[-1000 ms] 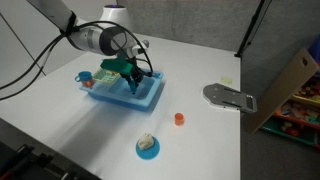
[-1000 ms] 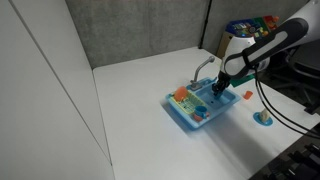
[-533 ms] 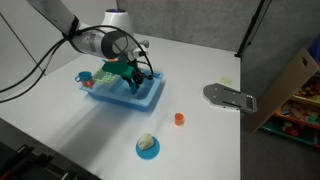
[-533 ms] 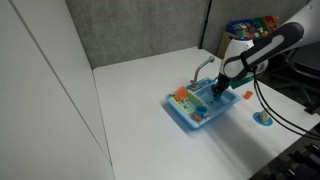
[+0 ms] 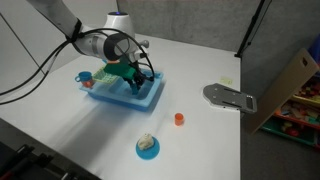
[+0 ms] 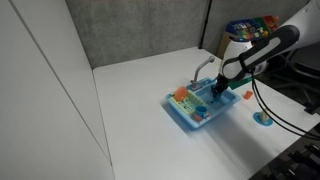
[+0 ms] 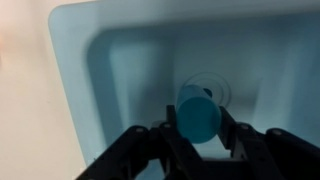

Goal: Put the blue cup in the sink.

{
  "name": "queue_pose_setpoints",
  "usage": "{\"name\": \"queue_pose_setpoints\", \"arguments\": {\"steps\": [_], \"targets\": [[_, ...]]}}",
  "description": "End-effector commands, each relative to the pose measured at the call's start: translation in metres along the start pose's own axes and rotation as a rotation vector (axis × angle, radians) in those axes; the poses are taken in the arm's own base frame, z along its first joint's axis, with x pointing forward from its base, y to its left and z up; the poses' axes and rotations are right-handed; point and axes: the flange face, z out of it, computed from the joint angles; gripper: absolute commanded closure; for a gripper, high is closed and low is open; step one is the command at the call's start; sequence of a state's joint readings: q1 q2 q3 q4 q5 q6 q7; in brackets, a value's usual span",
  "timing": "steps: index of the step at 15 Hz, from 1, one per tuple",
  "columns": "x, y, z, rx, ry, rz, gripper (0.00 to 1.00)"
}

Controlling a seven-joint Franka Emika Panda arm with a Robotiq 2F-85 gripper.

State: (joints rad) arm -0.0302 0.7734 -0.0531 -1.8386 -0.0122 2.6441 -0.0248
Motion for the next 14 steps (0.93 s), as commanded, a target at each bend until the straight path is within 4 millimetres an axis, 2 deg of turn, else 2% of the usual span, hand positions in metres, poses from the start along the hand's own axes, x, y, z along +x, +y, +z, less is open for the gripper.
{"name": "queue_pose_setpoints", "arguments": {"steps": [1,10,11,12,13,14], "targets": [[0.0086,0.0038,0.0019,0.000,0.011,-0.014,0.83],[0.0096,0.0039,0.0066,-0.001,0.002,-0.011,0.83],[0.0096,0.0039,0.0065,-0.002,0.001,-0.010,0.74],[0.0094,0.0039,0.0064,-0.001,0.002,-0.010,0.44],[0.0094,0.0041,0.0063,-0.001,0.002,-0.010,0.33],[0.0093,0.0043,0.0060,-0.001,0.002,-0.009,0.26]]}}
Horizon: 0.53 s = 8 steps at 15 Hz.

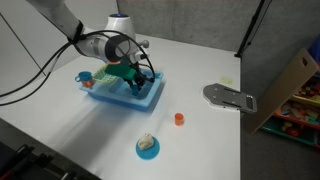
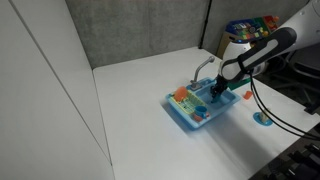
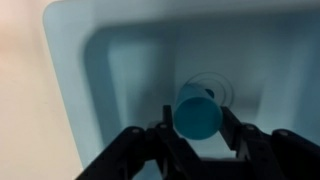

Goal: Put the blue cup in the sink.

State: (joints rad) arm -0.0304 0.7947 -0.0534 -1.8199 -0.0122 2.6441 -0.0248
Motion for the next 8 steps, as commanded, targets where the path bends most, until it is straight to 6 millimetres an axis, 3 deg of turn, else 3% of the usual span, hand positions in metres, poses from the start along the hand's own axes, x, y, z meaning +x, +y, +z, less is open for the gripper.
{"name": "queue_pose_setpoints", "arguments": {"steps": [1,3,8], "targets": [[0.0071,0.0045,-0.0014,0.001,0.005,-0.009,0.17],[0.0070,0.0046,-0.0028,0.002,0.007,-0.009,0.01],[0.0068,0.0046,-0.0096,0.006,0.011,-0.009,0.00]]}}
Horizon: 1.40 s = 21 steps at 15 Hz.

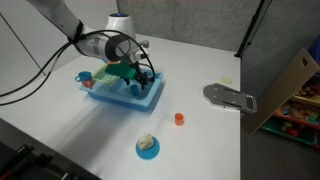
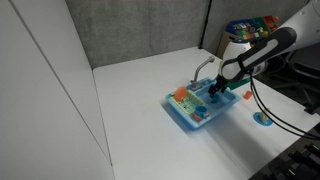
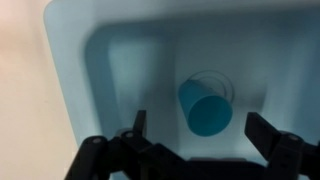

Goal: Put the blue cup in the sink.

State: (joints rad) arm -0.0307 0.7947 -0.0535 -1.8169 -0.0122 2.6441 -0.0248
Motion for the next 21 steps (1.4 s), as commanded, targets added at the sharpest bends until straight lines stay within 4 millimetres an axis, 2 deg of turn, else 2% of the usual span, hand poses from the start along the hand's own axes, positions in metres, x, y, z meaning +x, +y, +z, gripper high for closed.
{"name": "queue_pose_setpoints", "arguments": {"steps": [1,7,12,21], "targets": [[0.006,0.005,-0.011,0.003,0.004,-0.007,0.00],[0.009,0.005,-0.040,-0.003,0.011,0.001,0.00],[0.007,0.002,-0.074,-0.001,-0.017,0.001,0.00],[-0.024,-0.001,-0.150,-0.025,-0.167,0.037,0.00]]}}
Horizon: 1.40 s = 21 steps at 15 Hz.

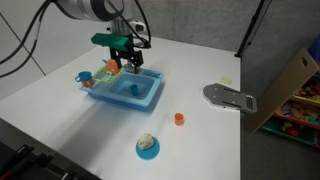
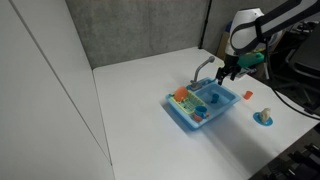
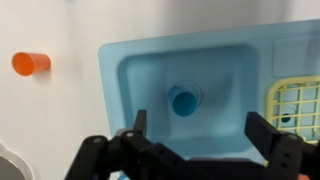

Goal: Put the blue cup in the sink.

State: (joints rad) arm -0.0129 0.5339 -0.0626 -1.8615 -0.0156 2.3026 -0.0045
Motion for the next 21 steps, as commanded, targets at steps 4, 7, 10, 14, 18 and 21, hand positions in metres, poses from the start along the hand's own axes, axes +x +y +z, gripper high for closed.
{"name": "queue_pose_setpoints", "arguments": {"steps": [4,7,10,14,18,21], "targets": [[-0.042,0.003,-0.062,-0.071,-0.090,0.057,0.00],[-0.058,0.003,-0.090,-0.106,-0.102,0.076,0.00],[-0.075,0.002,-0.122,-0.108,-0.114,0.071,0.00],[-0.096,0.004,-0.171,-0.095,-0.122,0.079,0.00],[-0.117,0.006,-0.215,-0.087,-0.118,0.085,0.00],[-0.134,0.006,-0.246,-0.074,-0.066,0.056,0.00]]}}
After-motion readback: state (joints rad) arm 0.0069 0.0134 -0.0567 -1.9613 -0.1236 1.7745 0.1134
